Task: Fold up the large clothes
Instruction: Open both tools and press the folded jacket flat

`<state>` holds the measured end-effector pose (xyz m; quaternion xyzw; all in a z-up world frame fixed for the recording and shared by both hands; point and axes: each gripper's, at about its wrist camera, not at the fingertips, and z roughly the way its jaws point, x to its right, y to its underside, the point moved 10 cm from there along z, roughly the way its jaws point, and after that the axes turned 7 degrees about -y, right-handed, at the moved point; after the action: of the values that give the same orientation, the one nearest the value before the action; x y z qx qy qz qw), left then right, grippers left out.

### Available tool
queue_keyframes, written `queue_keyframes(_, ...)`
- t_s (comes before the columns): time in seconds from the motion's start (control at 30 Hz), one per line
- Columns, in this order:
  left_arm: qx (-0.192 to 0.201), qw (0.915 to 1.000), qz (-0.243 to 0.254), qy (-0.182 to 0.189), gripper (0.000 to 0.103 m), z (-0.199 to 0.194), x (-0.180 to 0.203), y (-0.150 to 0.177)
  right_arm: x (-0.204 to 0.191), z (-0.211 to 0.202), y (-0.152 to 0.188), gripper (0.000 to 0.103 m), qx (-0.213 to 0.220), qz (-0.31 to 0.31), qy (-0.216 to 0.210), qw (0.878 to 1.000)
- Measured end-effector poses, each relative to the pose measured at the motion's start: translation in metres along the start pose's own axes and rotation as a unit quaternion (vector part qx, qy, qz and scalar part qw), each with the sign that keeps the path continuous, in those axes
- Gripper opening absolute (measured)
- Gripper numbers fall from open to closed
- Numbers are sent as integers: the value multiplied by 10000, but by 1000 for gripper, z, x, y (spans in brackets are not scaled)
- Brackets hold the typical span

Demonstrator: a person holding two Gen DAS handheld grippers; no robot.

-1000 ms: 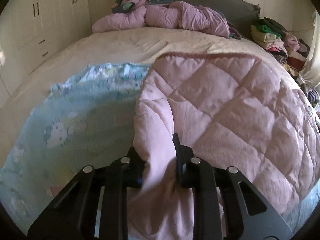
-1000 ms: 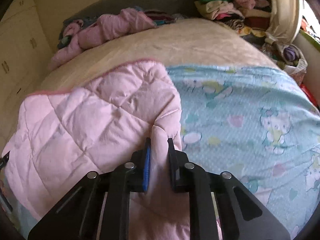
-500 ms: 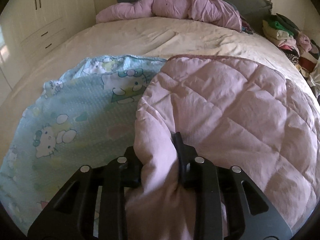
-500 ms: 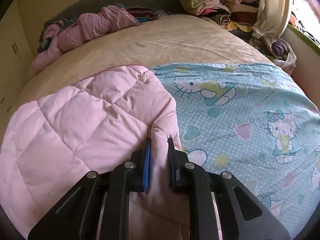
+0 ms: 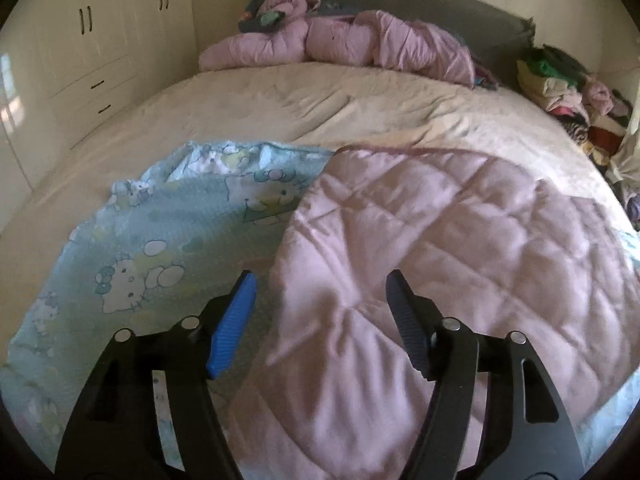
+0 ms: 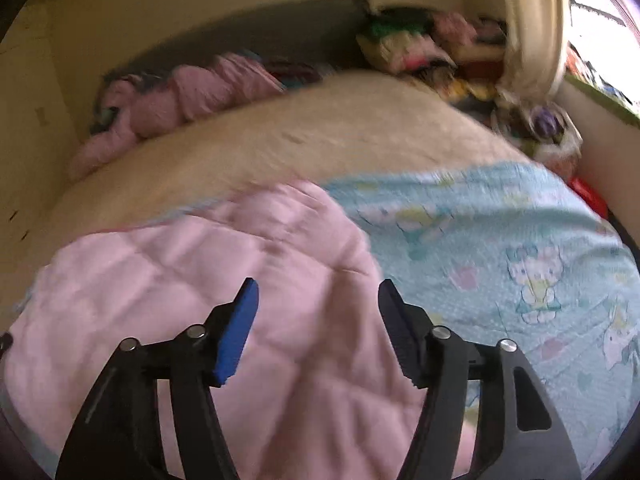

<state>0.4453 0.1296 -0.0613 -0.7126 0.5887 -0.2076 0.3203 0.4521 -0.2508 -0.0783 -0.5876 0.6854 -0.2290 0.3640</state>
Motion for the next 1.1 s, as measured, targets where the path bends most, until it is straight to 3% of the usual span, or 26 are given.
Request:
queue_keyframes(0.2,-19,9989,85,461,64,-22,37,9,-96,-12,17,64,-228,-990,-1071,9890)
queue_keyframes(0.4,-300,9982,349,373,67,-7,62,31,-158,4,38,66,-601,-1530,-1447,9757)
queue_keyframes(0.63,-418,9978,391,338,72,12,61,39,-168,43,56,80,-1181,-1456,-1298,9737)
queue_keyframes(1.1,-554,9971,247,464,74,28,62,44,-169,75,66,84,-1498,-1449,-1103,9718)
